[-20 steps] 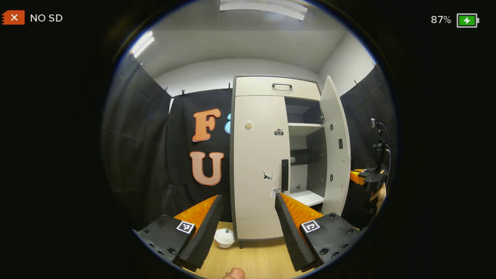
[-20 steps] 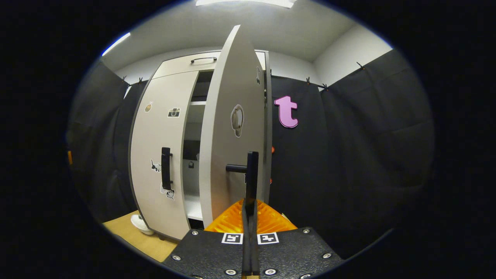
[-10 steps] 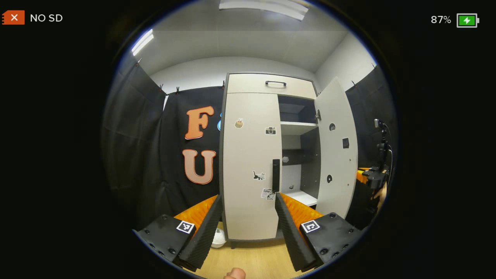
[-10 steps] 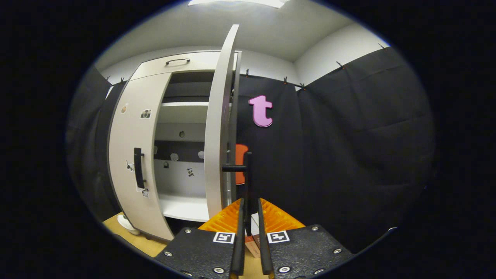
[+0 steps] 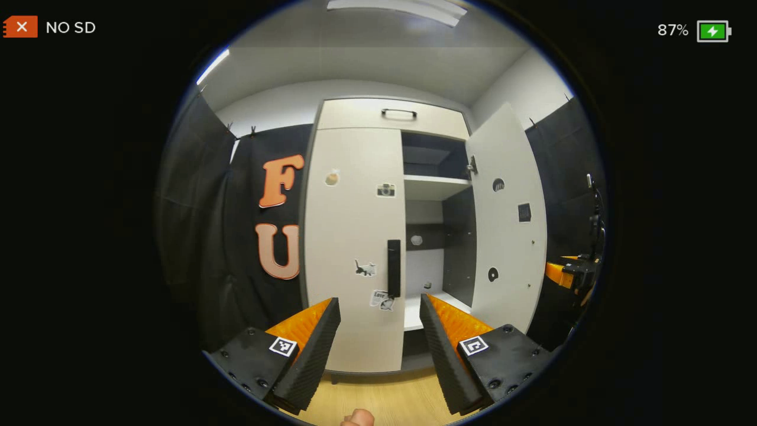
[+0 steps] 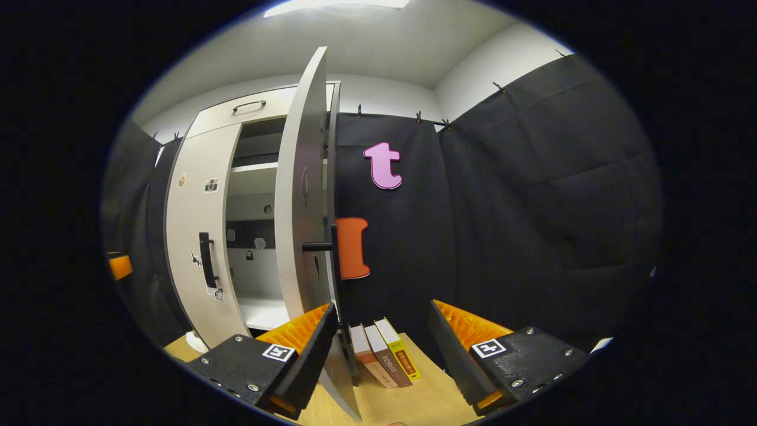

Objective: Open the right door of the double-door shoe cabinet with the right hand, and open the left door with the left hand.

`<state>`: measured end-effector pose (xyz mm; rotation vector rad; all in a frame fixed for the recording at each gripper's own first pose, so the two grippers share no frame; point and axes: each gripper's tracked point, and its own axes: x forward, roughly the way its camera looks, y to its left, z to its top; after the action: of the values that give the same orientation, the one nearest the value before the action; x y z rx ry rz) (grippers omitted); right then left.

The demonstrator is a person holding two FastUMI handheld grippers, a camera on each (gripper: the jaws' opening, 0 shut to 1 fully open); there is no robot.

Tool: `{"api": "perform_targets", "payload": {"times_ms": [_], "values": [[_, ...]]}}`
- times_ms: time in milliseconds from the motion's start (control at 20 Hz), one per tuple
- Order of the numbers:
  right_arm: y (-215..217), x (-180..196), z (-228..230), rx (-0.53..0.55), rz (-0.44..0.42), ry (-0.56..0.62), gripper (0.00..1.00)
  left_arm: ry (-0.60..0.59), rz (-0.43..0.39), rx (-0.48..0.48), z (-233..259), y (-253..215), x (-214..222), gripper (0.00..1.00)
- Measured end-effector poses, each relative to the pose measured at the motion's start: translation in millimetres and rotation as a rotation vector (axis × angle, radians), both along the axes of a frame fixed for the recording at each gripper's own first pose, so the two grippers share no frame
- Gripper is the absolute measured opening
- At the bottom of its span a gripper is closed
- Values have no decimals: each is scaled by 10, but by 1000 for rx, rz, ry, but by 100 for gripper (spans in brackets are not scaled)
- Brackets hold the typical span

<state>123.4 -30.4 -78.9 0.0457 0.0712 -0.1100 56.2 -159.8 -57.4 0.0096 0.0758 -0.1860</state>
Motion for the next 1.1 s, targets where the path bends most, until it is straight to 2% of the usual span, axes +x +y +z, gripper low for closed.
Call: {"api": "perform_targets", "payload": {"times_ms": [150,200,550,700,950,1100], "values": [[-77,5,37,-6,-23,-23,99,6,15,4,-92,-162,231,82],[-63,-12,37,-2,-18,-25,93,8,7,-1,-115,-231,326,81],[-85,-77,76,6,-11,-62,93,33,17,-21,-301,-463,1010,81],[-85,-65,55,6,-17,-58,93,9,46,8,-342,-446,1350,82],[57,-25,20,5,23,-46,93,-1,71,32,-429,-446,1772,82],[138,-18,34,5,42,-45,93,14,82,5,-485,-437,1950,81]]}}
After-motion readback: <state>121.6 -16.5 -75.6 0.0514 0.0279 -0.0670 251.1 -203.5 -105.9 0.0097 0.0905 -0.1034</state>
